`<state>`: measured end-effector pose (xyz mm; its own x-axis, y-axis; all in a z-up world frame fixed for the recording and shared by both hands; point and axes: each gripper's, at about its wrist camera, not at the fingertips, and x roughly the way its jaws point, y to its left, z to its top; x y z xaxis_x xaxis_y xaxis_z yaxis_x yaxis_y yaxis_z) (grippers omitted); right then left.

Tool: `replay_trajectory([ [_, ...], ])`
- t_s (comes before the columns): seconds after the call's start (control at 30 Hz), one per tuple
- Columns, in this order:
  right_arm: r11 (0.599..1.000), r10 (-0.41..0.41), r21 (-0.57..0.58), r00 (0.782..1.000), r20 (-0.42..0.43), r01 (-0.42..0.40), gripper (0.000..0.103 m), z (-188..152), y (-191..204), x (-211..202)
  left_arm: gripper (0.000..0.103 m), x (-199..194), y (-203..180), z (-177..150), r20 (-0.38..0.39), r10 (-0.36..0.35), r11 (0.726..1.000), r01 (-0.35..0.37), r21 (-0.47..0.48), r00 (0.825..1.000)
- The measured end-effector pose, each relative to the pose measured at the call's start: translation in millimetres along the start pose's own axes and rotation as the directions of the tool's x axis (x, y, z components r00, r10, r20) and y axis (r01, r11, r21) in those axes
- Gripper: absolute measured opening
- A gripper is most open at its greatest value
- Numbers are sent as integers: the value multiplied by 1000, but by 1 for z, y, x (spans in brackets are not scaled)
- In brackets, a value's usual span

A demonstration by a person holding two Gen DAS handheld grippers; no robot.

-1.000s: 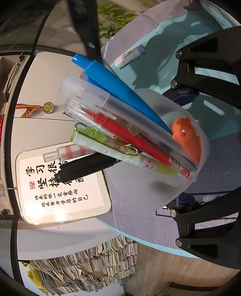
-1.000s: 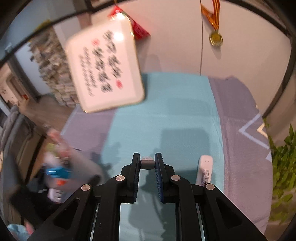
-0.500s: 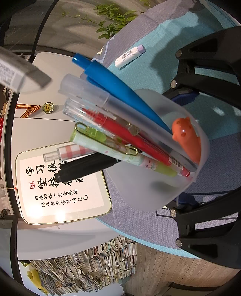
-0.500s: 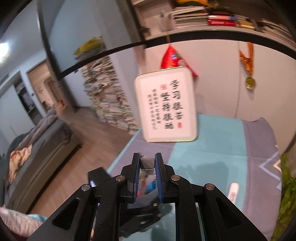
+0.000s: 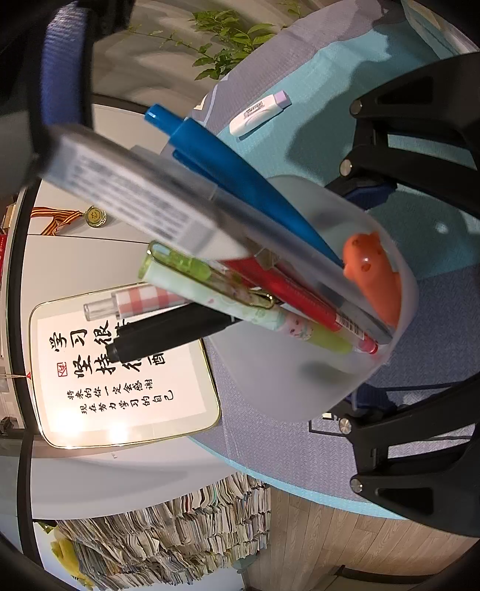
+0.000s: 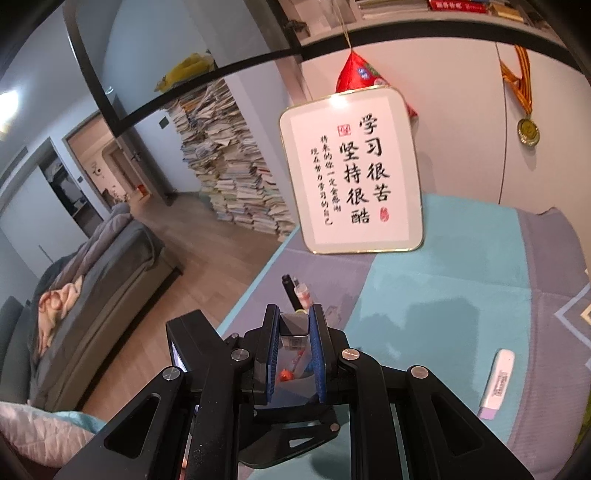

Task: Organize stationery
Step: 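Lower the white eraser into the cup and open the right tool, then grasp the white correction tape with the right tool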

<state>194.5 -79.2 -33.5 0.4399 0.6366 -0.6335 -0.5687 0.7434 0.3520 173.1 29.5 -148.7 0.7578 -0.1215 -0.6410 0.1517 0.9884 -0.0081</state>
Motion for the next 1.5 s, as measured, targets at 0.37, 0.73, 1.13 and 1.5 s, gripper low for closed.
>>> replay_trajectory([
  [0.37,999,19,38,999,-40,-18,17,-4,-5,9,75,0,-1,0,0,0,1000,0,0,1000],
  [0.73,998,-7,68,999,33,4,17,-4,-14,-13,75,2,-1,1,1,-1,1000,1,-2,1000],
  [1.13,862,-388,326,919,-64,387,47,-34,-121,-38,75,1,0,0,2,0,1000,0,-1,1000],
  [1.5,807,-422,321,864,-274,496,47,-53,-168,18,75,1,2,1,8,2,1000,-2,0,1000],
])
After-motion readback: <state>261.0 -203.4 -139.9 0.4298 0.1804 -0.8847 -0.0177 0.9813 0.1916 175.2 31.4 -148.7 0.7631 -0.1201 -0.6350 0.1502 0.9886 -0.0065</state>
